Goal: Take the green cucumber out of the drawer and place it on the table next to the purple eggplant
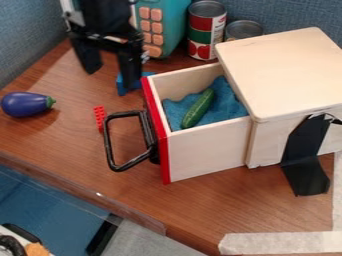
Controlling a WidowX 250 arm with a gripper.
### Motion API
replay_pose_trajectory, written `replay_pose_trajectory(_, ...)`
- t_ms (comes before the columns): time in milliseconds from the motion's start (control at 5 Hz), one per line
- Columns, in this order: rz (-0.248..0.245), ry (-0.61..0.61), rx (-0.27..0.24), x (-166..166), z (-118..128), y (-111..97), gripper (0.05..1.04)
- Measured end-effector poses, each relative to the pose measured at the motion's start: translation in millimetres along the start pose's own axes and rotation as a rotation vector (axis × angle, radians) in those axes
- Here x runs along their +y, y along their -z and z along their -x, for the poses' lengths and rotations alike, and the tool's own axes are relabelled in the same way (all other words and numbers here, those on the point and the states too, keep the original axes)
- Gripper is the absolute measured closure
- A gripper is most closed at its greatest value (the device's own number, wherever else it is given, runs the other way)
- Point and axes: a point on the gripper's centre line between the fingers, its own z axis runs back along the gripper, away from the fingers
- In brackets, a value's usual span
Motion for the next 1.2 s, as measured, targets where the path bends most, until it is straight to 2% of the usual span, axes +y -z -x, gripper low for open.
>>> replay_pose_trajectory(200, 0.001, 0.042, -0.018, -17.7, -10.1, -2.2, 0.083)
replay_pose_trajectory(600, -0.017, 0.103, -0.033, -46.0, -28.9, 9.5, 0.083)
replay_pose_trajectory(800, -0.024, 0.143, -0.059, -50.3, -37.2, 17.7, 0.083)
replay_pose_trajectory(1000, 0.004, 0.221, -0.131, -54.6, -47.3, 18.5, 0.083)
replay_pose_trajectory(1200, 0.054, 0.268, -0.172, -45.1, -48.8, 23.5, 0.083)
